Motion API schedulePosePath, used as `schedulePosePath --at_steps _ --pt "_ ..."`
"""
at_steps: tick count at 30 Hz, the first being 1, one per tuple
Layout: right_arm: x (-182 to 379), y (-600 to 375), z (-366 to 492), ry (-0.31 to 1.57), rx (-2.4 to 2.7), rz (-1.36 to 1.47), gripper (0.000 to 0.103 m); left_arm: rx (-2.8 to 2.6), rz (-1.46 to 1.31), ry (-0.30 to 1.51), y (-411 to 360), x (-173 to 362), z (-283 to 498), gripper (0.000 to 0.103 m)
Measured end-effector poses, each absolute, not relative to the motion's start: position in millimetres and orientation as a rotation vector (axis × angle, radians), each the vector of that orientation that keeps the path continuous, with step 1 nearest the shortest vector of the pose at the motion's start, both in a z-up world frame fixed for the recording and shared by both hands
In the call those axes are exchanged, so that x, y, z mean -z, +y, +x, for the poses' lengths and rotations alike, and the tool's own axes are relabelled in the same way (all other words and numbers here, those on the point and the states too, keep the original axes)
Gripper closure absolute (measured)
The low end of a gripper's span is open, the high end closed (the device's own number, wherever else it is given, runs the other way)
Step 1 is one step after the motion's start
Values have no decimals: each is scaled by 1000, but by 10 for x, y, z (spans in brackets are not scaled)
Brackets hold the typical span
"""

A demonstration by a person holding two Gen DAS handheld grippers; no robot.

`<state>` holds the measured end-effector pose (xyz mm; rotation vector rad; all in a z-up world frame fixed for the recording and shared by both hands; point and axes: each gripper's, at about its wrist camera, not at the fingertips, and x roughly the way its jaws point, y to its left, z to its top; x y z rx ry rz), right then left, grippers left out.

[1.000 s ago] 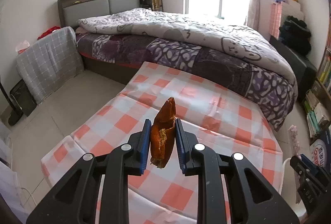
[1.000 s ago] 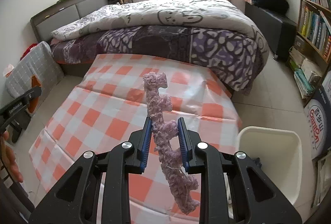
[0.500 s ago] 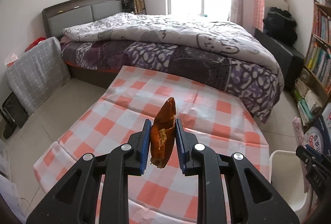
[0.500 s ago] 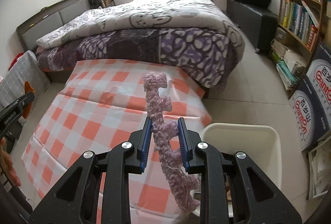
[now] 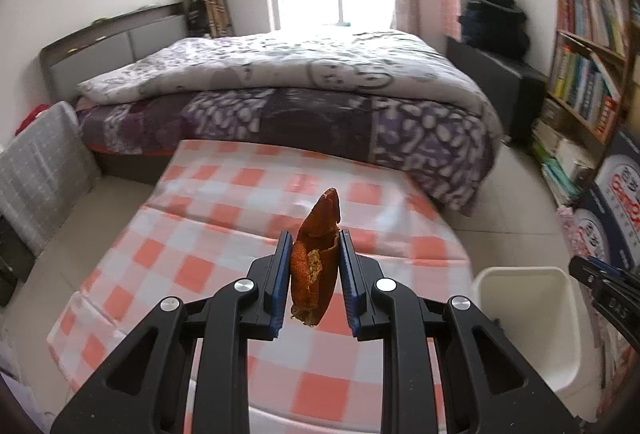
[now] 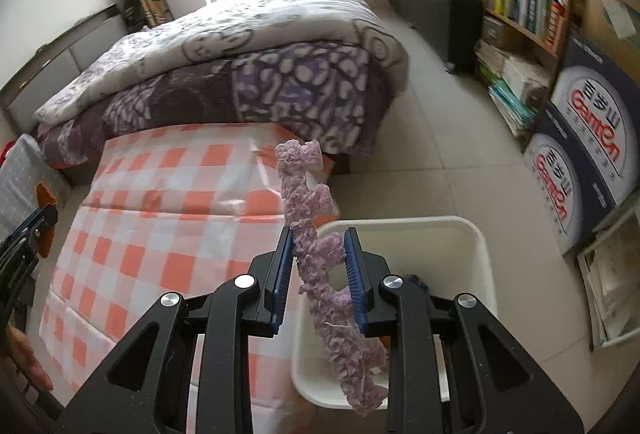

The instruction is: Collect trash

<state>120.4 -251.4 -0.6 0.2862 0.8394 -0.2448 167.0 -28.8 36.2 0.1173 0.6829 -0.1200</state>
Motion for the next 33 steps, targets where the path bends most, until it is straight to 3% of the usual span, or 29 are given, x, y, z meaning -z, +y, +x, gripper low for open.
schedulePosePath --at_steps 2,4,7,13,19,20,22,23,24,29,33 --pt "25 -2648 1151 847 272 309 74 152 122 687 -422 -348 1637 79" --pt "25 -2776 1086 842 301 326 52 183 132 686 -582 -339 1595 79" --pt "-10 -2972 962 811 367 344 31 238 120 702 -812 -321 1542 79" --pt "-54 -3368 723 762 452 416 14 344 105 738 -1264 -240 1464 79" --pt "-124 -3630 494 708 513 421 10 473 90 788 -1713 -121 1364 78" --pt "-144 -3674 445 694 523 425 9 514 75 813 -1787 -88 1357 76" --pt "-194 -3738 350 662 548 426 8 559 42 848 -1897 -41 1335 40" --pt "-229 -3758 311 644 558 426 8 566 23 855 -1930 -29 1316 34" --pt "-288 -3775 233 605 571 425 7 572 1 863 -1946 -16 1297 30" --pt "-487 -3671 -18 479 620 329 7 568 -18 892 -1896 19 1150 29" --pt "-524 -3448 -258 422 595 299 7 467 16 795 -1619 -138 883 13"
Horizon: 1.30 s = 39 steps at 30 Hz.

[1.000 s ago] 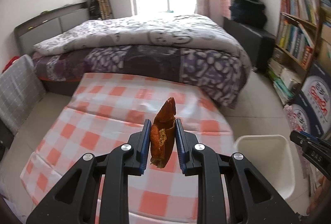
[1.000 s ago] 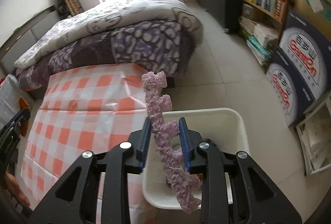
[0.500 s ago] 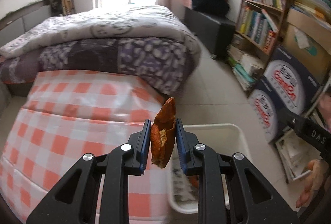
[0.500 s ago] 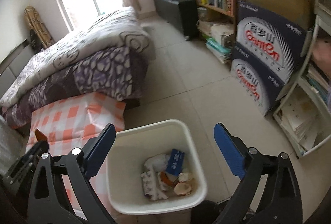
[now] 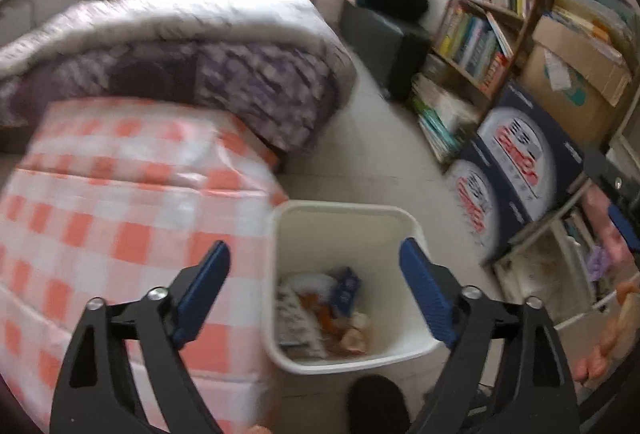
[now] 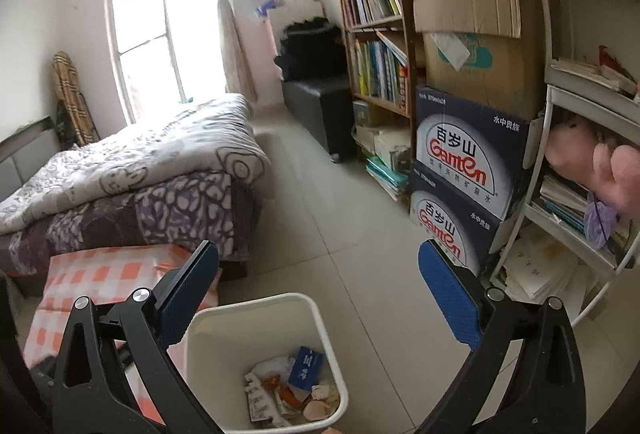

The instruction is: Collect trash

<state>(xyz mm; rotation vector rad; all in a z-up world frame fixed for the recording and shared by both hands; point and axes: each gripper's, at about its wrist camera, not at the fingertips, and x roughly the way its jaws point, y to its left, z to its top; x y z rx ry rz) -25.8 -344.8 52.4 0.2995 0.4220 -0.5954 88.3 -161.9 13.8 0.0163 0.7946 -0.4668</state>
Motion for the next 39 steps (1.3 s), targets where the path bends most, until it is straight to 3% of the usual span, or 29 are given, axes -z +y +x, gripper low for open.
schedulePosePath --at_steps 4,8,14,39 --pt "-454 -3200 -510 402 578 305 7 314 70 495 -1211 -571 389 7" --pt "-412 -2850 -678 368 550 252 7 178 47 171 -807 -888 -296 7" --pt "-417 -2457 -795 311 434 199 7 161 19 428 -558 -458 -275 7" --pt "-118 -2373 -632 455 442 178 7 104 37 485 -650 -256 -171 7"
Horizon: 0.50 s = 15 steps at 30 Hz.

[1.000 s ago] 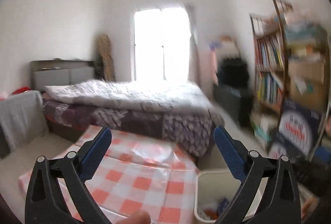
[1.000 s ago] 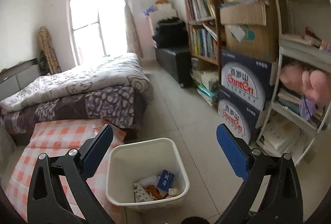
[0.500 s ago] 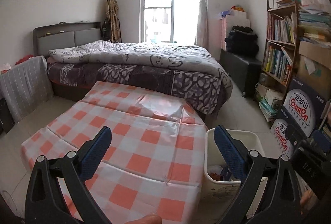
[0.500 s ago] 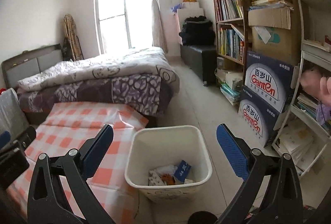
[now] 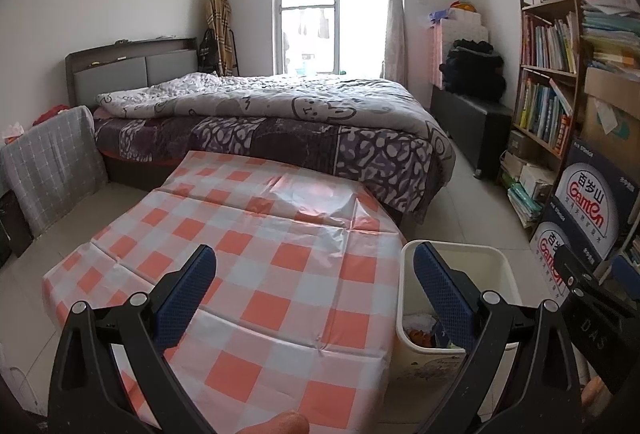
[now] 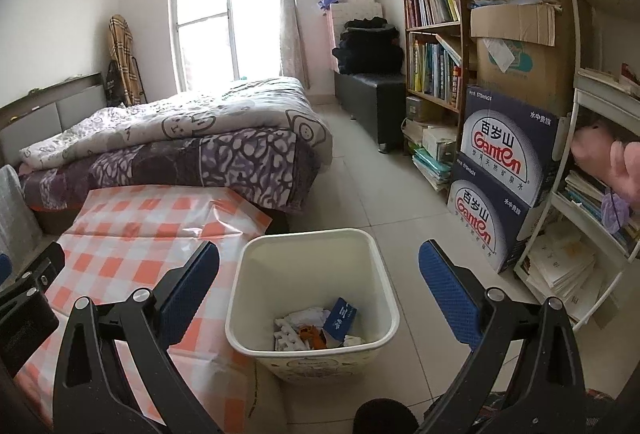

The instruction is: Collect trash

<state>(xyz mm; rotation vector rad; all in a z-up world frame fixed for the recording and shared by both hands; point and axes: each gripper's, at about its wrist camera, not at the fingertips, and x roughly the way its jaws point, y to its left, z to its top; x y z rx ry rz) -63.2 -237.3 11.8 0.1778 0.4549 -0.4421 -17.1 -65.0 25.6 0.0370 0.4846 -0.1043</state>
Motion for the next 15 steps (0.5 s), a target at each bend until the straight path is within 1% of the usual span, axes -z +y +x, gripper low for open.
schedulePosePath --at_steps 15 --pt "-131 -2367 -644 452 448 171 7 98 53 495 -701 -228 -168 7"
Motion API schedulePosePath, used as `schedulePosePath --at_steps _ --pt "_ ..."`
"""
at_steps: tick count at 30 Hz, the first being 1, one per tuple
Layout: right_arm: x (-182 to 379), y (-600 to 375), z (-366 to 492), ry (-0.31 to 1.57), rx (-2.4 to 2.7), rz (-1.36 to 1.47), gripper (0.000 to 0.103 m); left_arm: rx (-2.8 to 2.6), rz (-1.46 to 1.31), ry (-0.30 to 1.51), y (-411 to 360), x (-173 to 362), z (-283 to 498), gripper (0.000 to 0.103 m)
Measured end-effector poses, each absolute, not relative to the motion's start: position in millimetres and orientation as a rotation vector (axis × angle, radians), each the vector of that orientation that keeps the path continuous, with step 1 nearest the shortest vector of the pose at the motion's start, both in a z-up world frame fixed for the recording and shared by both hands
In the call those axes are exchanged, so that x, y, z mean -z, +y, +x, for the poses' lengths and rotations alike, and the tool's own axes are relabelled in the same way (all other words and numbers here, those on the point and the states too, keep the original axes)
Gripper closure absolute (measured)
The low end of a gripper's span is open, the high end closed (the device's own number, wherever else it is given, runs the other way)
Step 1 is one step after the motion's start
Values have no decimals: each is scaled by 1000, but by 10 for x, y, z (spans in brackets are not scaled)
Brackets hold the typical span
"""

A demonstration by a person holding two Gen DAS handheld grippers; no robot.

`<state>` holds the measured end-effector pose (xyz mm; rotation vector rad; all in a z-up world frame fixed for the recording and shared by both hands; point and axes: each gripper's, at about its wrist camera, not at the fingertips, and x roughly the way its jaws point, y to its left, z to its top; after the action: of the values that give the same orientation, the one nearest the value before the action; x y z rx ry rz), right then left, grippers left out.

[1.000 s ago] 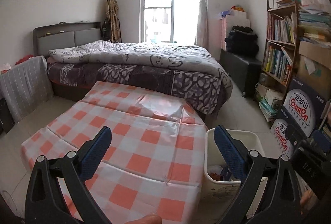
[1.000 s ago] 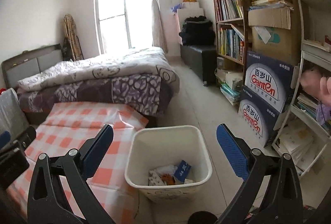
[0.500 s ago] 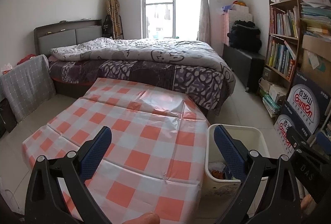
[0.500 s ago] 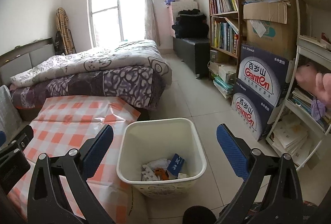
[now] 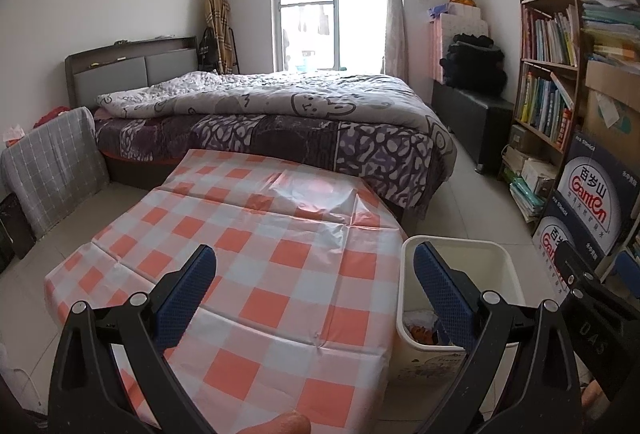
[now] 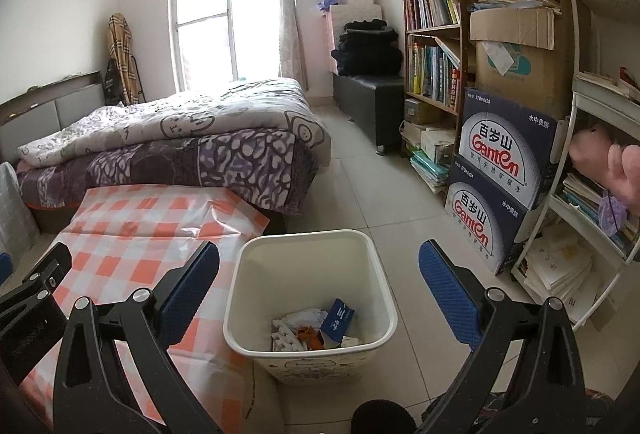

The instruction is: Collect trash

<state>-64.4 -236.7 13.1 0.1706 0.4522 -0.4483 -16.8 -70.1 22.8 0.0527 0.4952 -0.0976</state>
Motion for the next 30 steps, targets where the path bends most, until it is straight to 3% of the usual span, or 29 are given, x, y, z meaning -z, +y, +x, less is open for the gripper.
schedulePosePath --at_steps 30 --pt "-100 -2348 -625 463 436 165 7 73 76 504 -716 -209 -137 7"
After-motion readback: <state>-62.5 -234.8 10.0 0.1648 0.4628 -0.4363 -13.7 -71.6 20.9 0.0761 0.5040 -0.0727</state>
